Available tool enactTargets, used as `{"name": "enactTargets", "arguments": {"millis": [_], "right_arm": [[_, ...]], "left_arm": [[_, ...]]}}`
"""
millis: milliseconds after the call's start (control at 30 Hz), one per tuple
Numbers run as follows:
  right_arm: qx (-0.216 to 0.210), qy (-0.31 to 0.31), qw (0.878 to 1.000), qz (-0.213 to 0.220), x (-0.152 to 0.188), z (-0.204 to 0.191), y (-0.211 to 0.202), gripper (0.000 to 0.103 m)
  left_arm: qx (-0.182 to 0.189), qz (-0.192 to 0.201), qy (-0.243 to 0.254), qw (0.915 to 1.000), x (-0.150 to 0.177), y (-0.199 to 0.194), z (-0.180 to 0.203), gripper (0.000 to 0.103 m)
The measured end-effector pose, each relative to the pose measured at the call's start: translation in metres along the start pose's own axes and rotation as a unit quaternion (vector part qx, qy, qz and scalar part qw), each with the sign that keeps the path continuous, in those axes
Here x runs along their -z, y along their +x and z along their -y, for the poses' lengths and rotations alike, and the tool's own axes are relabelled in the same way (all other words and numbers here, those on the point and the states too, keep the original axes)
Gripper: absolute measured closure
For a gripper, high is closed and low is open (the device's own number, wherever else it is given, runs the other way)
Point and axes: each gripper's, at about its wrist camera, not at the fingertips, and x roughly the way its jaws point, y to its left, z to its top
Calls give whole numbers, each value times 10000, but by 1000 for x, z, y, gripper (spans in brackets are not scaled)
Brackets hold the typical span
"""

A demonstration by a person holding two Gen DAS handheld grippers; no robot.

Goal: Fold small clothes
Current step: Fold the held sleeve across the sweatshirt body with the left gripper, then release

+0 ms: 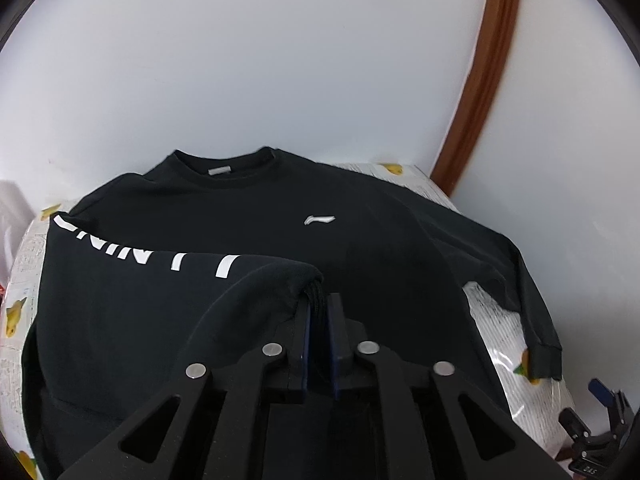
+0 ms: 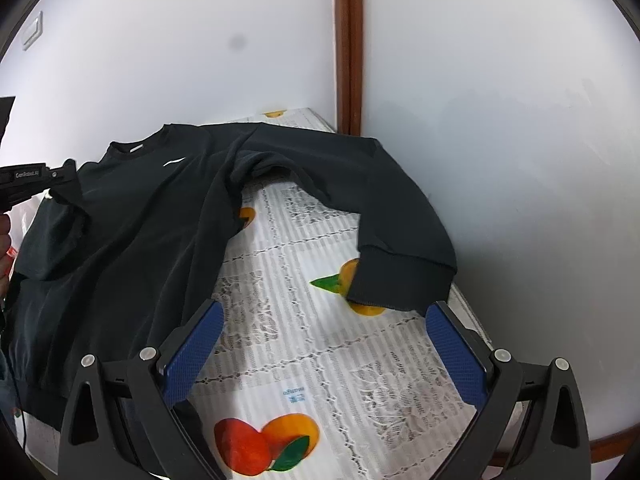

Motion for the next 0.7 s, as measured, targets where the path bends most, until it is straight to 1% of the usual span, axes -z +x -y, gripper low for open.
{"name": "enactTargets", "arguments": {"millis": [33, 67, 100, 133, 167, 300, 367, 433, 467, 533, 667, 700], "right_arm": [[-31, -50, 10000, 2, -1, -5, 0, 3], [-50, -92, 9999, -2, -2, -11, 1, 3], [-75, -150, 9999, 0, -4, -17, 1, 3], [-116, -214, 9997, 20, -6, -26, 0, 3], [-176, -278, 9995, 36, -8, -35, 0, 3], [-441, -563, 9974, 74, -17, -73, 1, 3], [-637, -755, 9951, 43, -25, -100, 7, 7], [-784, -939, 9925, 32, -31, -124, 12, 21], [-879, -1066, 9904, 8, -35, -140, 17, 25], [-1008, -1220, 9873, -107, -41, -165, 28, 38], [-1252, -1364, 9817, -439, -54, -212, 66, 40], [-1262, -1359, 9814, -492, -56, -218, 73, 40]], "left_arm": [[18, -25, 14, 10000, 1, -2, -2, 81], [6, 3, 31, 10000, 2, -6, -3, 76], [-51, 65, 62, 9999, 3, -11, -5, 67], [-106, 119, 88, 9998, 4, -16, -9, 60], [-156, 175, 91, 9997, 6, -23, -16, 57], [-398, 298, -124, 9987, 14, -47, -58, 53], [-619, 329, -249, 9972, 17, -52, -84, 50], [-946, 312, -331, 9945, 26, -59, -115, 48], [-1068, 291, -370, 9932, 30, -60, -127, 47], [-1289, 232, -527, 9900, 40, -66, -159, 47], [-1709, 9, -847, 9816, 62, -66, -220, 47], [-1793, -58, -924, 9794, 68, -65, -236, 47]]}}
